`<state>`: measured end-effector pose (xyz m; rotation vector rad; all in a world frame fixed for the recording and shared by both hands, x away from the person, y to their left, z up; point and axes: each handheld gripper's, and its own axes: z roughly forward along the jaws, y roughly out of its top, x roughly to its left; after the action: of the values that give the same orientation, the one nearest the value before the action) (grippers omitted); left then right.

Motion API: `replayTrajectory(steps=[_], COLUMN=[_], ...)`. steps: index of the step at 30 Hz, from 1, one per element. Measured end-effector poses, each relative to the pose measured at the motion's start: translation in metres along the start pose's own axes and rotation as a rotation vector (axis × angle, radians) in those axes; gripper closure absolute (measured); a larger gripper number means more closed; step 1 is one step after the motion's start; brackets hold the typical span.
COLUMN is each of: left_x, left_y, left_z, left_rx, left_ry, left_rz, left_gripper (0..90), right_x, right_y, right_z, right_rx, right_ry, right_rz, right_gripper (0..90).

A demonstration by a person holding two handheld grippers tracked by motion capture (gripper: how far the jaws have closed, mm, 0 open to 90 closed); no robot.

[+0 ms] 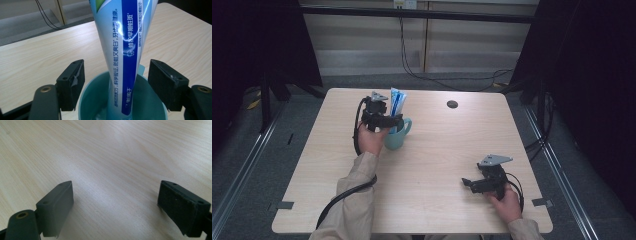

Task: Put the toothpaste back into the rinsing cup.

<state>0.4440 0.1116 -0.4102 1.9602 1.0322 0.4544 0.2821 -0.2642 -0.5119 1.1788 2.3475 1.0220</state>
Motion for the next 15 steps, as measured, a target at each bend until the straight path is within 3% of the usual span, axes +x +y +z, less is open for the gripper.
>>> replayTrajectory(steps=[9,15], left_x=[0.0026,0.0021], left_y=[-0.0013,-0.0005], left_z=[-0.0035,-0.0034], left_rx=[-0.008,-0.009], left_ry=[-0.001,-0.027], left_rz=[-0.011,-0.027], left_gripper=[23.5,20.6], right_x=[-0.0001,0.0], right_y=[0.0,0.0], right_z=[0.0,0.0], right_rx=[-0.001,0.0], right_ry=[0.0,0.0], right_rz=[-0.001,0.001], right_gripper=[12.7,12.7])
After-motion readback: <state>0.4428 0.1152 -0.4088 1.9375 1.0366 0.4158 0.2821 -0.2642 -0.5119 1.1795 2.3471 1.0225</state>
